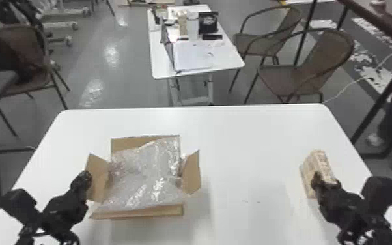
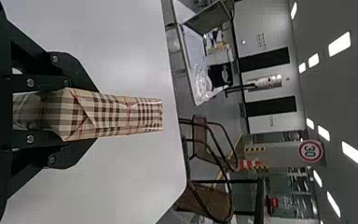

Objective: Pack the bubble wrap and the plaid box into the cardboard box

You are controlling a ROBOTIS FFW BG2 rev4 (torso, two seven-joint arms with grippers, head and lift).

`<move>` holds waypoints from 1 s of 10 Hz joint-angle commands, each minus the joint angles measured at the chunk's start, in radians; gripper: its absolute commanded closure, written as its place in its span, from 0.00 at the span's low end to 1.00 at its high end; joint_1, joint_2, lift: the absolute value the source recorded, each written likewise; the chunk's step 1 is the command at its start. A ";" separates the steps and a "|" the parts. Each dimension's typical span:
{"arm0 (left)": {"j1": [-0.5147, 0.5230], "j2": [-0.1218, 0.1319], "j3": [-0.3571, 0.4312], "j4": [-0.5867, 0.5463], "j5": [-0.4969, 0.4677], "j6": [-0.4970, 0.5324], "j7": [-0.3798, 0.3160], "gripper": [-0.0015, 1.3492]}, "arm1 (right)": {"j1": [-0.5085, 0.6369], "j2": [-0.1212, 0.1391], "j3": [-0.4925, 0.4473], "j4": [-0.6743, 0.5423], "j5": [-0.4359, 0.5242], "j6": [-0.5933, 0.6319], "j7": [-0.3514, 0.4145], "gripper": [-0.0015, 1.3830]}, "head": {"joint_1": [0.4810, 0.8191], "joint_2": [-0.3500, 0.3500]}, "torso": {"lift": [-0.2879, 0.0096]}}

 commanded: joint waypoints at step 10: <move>-0.019 -0.003 -0.011 0.002 -0.025 0.014 0.000 0.83 | -0.436 -0.129 0.357 -0.069 -0.222 0.661 0.514 0.88 | 0.63 1.00 | 0.91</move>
